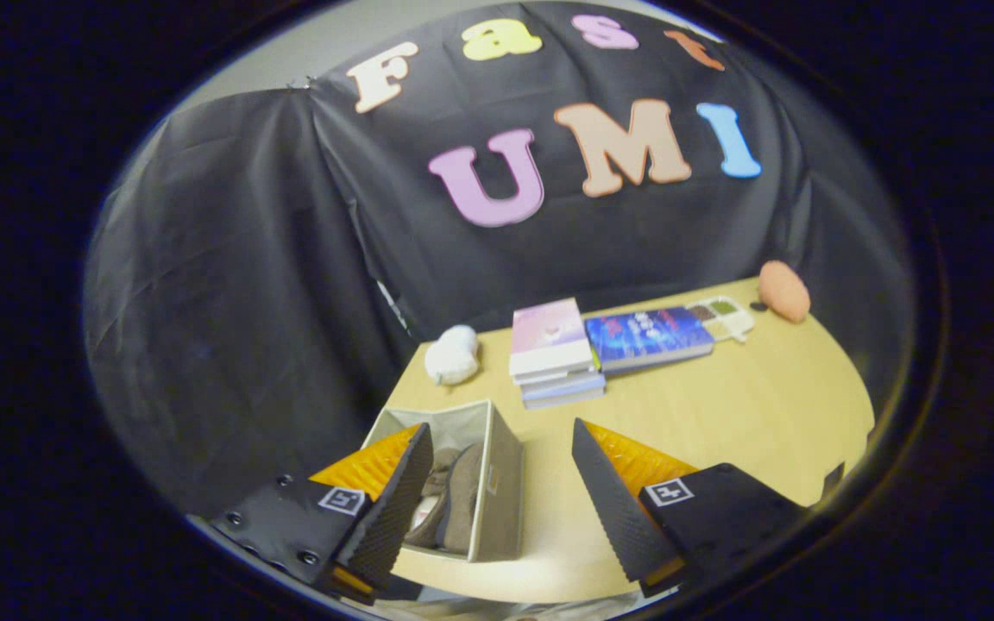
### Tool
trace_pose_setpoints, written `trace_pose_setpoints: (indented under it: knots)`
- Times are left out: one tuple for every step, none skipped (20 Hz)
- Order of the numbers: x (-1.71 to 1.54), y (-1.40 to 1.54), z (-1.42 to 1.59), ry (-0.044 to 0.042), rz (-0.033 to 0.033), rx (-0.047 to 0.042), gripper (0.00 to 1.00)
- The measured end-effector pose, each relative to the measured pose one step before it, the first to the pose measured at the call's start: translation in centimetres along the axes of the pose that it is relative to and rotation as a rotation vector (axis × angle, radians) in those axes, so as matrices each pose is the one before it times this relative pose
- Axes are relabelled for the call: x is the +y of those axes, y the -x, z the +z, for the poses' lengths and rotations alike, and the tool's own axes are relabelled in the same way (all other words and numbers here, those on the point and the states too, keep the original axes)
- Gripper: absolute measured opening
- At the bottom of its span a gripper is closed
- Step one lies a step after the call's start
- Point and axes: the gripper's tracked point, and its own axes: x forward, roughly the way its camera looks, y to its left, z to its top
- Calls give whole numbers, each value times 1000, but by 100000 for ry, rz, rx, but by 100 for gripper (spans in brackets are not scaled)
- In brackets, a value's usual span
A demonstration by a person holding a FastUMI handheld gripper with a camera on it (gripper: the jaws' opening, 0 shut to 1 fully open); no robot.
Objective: Open the storage box then place both shoes into the box .Put the left shoe in first, then the right shoe, with the right side of both shoes facing outward in a uniform manner.
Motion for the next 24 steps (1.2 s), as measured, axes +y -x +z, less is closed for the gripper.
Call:
trace_pose_setpoints:
  knots:
    - [-376,827,1318,2366,-1012,-4799,100]
    - [-451,817,1206,2292,-1187,-4054,100]
    - [-394,801,1157,1953,-1288,-3309,100]
    - [-391,811,1289,1145,-1409,-3552,100]
    - [-410,530,1085,956,-1353,-2747,100]
    - [-388,417,1098,666,-875,-2832,100]
    - [-377,381,933,281,-776,-2245,100]
    - [-303,280,708,399,-454,-1882,100]
    - [-408,425,685,364,-881,-1962,100]
    - [-366,233,553,611,-299,-1072,100]
    - [-269,315,456,286,-71,-1218,100]
    - [-160,244,528,-158,-10,-1513,100]
    - [-207,171,491,-375,-275,-903,100]
    - [-325,7,88,-608,-680,-903,100]
    - [-393,223,248,-547,-566,-659,100]
    - [-535,-105,-398,-376,-572,-727,100]
    - [-209,178,96,-158,-584,-440,100]
    - [-122,13,-89,81,-262,-202,100]
    - [-74,100,46,-13,-2,-461,100]
    - [38,224,114,-76,362,-384,100]
    - [-5,172,124,-118,246,-464,100]
    - [-175,309,154,-114,-94,-305,100]
    - [-158,243,9,-64,-348,-224,100]
    - [-387,93,-19,-29,-695,-356,100]
